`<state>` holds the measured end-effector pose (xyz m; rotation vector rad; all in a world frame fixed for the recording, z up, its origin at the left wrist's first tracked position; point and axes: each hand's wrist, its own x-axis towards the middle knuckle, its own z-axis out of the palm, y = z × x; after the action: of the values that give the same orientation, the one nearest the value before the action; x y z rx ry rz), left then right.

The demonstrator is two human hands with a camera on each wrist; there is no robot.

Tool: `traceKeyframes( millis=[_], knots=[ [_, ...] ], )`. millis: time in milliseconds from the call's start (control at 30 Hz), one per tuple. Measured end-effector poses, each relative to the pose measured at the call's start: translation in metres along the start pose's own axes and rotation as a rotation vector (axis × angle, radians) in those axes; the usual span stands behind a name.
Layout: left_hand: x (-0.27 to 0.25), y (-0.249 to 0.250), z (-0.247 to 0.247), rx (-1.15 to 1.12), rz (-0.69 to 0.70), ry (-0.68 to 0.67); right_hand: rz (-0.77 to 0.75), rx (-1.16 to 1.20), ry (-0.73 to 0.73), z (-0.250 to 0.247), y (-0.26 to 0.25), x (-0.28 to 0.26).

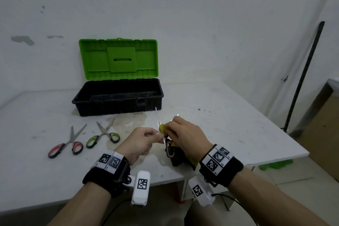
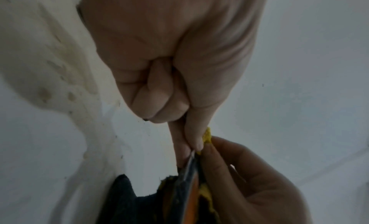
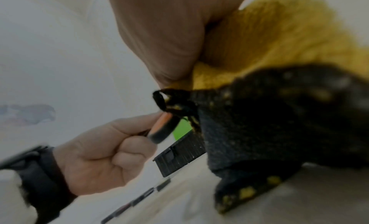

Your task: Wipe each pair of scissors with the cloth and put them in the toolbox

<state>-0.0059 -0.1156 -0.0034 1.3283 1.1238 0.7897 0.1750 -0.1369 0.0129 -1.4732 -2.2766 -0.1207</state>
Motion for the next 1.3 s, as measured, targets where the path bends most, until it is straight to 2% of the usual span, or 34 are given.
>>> traceKeyframes(
  millis=[233, 300, 433, 533, 700, 767, 867, 933, 1133, 1233, 1300],
  knots=[
    [-0.002, -0.002, -0.006, -0.012, -0.003, 0.035, 0.243, 0.003, 0.168, -0.011, 0.030, 0.012],
    [-0.001, 0.000, -0.005, 0.008, 0.012, 0.036, 0.194, 0.027, 0.204, -0.017, 0.022, 0.011],
    [0.001, 0.001, 0.001, 0.120, 0.057, 0.032, 0.045, -0.028, -0.010, -0.014, -0.004, 0.009],
    [0.000, -0.002, 0.001, 0.197, 0.075, 0.040, 0.097, -0.085, -0.076, -0.010, 0.004, 0.014],
    [-0.003, -0.007, -0.002, 0.143, 0.028, 0.041, 0.242, -0.083, 0.006, -0.018, 0.027, 0.019],
    [-0.003, -0.005, -0.001, 0.094, 0.017, 0.026, 0.191, -0.033, 0.042, -0.020, 0.019, 0.014],
    [-0.002, -0.001, 0.003, 0.071, 0.019, 0.005, 0.074, -0.046, -0.019, -0.013, -0.002, 0.003],
    [0.000, -0.002, 0.004, 0.082, 0.020, 0.004, 0.066, -0.055, -0.046, -0.007, -0.003, 0.001],
    [-0.001, -0.008, -0.002, 0.068, -0.008, 0.035, 0.289, -0.060, 0.037, -0.018, 0.032, 0.013],
    [0.000, -0.006, -0.001, 0.036, -0.006, 0.026, 0.175, -0.027, 0.109, -0.022, 0.020, 0.008],
    [0.000, -0.004, 0.002, 0.017, -0.007, 0.012, 0.067, -0.041, 0.061, -0.018, 0.003, 0.003]
  ],
)
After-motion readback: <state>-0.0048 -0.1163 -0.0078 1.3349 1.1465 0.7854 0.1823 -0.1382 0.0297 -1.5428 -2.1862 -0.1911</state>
